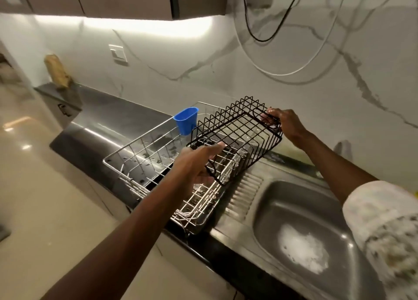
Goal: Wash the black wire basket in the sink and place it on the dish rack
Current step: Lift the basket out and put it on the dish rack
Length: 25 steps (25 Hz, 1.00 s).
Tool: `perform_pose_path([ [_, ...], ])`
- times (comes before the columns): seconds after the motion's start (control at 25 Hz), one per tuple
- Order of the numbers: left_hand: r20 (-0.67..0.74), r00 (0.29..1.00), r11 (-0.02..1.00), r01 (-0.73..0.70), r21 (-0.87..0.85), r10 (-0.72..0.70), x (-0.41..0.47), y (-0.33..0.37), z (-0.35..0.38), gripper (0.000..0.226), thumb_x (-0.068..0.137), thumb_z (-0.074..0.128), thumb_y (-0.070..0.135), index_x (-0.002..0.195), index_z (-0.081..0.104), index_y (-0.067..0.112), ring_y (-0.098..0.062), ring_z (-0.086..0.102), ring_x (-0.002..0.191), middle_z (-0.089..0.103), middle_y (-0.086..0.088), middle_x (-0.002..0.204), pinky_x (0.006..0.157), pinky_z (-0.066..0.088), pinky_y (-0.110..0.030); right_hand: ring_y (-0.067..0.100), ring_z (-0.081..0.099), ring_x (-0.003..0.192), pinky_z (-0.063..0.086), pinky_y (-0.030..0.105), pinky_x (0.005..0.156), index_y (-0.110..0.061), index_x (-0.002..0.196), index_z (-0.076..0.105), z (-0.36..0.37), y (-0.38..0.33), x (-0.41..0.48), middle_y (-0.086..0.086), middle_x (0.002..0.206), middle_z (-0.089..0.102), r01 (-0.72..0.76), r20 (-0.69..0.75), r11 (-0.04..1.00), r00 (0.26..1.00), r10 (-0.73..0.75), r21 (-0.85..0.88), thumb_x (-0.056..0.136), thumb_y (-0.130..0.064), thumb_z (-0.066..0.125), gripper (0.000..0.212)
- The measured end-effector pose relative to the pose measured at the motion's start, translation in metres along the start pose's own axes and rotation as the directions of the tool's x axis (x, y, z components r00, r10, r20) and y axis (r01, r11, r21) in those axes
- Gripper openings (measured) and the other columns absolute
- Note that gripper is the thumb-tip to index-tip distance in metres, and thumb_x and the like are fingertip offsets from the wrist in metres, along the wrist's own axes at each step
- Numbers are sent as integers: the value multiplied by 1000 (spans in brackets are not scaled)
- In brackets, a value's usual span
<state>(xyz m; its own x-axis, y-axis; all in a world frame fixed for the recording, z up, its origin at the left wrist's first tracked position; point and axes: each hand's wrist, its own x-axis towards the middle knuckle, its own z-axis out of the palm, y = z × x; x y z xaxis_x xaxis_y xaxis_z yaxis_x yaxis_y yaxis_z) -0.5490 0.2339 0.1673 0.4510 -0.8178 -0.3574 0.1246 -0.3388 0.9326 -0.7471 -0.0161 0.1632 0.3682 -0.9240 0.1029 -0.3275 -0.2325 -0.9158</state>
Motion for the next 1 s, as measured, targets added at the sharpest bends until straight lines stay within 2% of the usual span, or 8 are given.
perform_pose_path([
  [0.2,-123,991,999,46,-8,-47,25,13,-33,52,82,81,50,110,60,11,-33,69,94,62,-18,109,76,65,-40,33,70,91,53,51,84,-26,93,80,66,-19,67,5,92,78,35,136,999,990,-34,-6,79,-63,56,46],
  [0.28,-157,984,997,79,-25,-82,39,13,-47,39,87,78,46,104,60,16,-33,66,96,58,-15,105,79,65,-41,24,67,75,48,43,75,-16,92,79,93,-23,91,-1,84,77,43,217,999,975,-39,-14,88,-54,57,43],
  [0.36,-200,972,992,112,-55,-121,53,11,-59,30,89,77,37,103,63,15,-33,65,94,58,-12,100,83,64,-43,16,58,69,42,34,68,-10,94,77,120,-20,112,-2,78,71,21,364,999,931,-8,-33,96,-41,55,38],
  [0.48,-195,952,971,228,-67,-237,79,-2,-68,16,92,74,21,98,62,13,-30,61,93,56,-10,99,85,63,-43,16,55,73,42,29,63,1,108,70,149,3,141,9,86,63,-29,536,988,838,107,-151,100,-29,52,35],
  [0.68,-116,903,909,416,-9,-414,129,-34,-65,45,94,72,18,134,54,5,-37,64,108,59,-21,115,94,60,-49,21,54,75,47,33,71,-4,111,60,172,46,159,14,92,60,-75,633,943,724,274,-323,106,-30,38,34],
  [0.8,-78,885,888,459,-13,-459,148,-44,-63,48,95,69,17,137,49,7,-38,60,122,58,-23,116,96,59,-50,24,54,80,49,38,78,-4,113,56,177,65,167,13,94,59,-110,655,917,668,355,-384,104,-33,37,35],
  [0.88,-82,874,877,480,-12,-479,155,-49,-62,46,97,66,14,138,48,8,-41,56,131,56,-27,126,99,57,-52,20,49,76,46,33,72,-8,106,53,181,68,167,10,89,54,-100,678,897,620,395,-431,103,-27,36,26],
  [1.0,-84,857,861,507,-33,-508,163,-59,-60,56,96,67,11,147,42,9,-45,56,129,50,-31,140,99,56,-54,15,46,68,42,27,64,-11,99,49,188,70,167,5,80,51,-110,681,861,565,465,-497,102,-19,35,16],
])
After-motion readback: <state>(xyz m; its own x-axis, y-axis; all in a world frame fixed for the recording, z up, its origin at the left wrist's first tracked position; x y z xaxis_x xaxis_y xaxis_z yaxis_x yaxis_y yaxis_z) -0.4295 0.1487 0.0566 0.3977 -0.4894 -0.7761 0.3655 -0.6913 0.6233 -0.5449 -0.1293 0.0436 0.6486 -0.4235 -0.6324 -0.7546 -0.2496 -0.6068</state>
